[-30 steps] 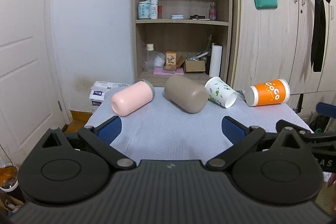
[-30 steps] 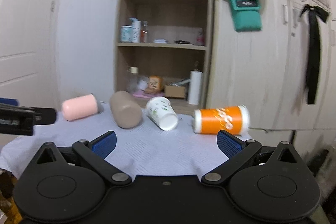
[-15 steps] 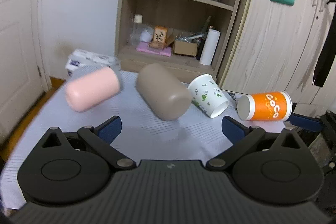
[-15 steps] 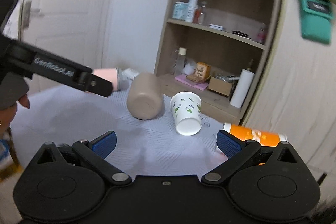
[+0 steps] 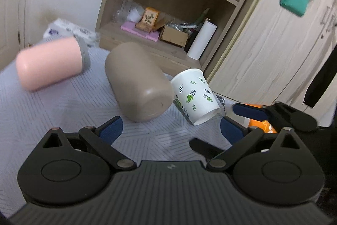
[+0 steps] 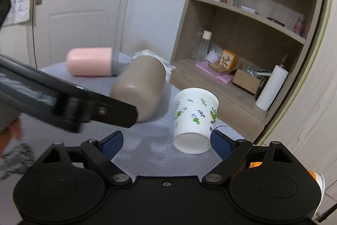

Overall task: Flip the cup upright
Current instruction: 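Move the right gripper toward the white leaf-print cup while the left gripper follows, then close the right gripper on the white cup while the left gripper presses its rim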

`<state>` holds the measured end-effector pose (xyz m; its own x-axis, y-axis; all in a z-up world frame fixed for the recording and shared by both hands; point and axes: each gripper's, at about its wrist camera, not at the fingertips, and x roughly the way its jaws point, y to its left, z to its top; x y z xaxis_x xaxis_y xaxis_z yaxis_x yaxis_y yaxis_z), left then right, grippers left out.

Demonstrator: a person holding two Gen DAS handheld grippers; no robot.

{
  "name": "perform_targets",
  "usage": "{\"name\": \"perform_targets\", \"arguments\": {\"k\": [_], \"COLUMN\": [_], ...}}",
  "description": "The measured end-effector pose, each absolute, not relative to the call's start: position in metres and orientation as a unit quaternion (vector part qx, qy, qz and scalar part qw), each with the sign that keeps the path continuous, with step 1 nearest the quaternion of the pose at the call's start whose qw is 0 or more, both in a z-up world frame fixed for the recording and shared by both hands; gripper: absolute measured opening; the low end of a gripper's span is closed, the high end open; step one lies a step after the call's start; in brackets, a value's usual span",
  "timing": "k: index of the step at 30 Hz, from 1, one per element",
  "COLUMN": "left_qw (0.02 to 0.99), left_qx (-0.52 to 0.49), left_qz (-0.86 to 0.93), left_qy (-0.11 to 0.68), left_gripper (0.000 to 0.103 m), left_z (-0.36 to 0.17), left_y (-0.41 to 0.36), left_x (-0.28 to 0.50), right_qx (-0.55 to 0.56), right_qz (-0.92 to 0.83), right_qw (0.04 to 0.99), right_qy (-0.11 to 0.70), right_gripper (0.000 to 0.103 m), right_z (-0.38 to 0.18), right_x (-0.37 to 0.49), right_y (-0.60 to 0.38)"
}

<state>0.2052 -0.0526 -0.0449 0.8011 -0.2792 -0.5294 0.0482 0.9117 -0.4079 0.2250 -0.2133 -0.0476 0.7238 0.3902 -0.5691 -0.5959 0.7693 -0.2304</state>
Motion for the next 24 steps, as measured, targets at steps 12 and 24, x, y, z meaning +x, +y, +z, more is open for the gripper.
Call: {"name": "perform_targets", "arguments": {"k": [12, 24], "left_qw": [0.915, 0.899], "left_qx": [-0.237, -0.271], "left_qz": [-0.117, -0.133], "left_qy": [0.306, 0.317], "left_gripper": [0.1, 0.1], "left_z": [-0.058, -0.067], "left_y": [-0.041, -0.034], "left_x": [0.219, 0.217], "right_qx": [-0.259, -0.212], "right_qz": [0.26, 0.238], "right_qw": [0.891, 0.903], "right_qy": [0.267, 0.289], "right_gripper": [0.077, 0.062], "right_z": [-0.06, -0.051], "right_x": [0.256, 0.241], "right_y": [-0.204, -0.214]}}
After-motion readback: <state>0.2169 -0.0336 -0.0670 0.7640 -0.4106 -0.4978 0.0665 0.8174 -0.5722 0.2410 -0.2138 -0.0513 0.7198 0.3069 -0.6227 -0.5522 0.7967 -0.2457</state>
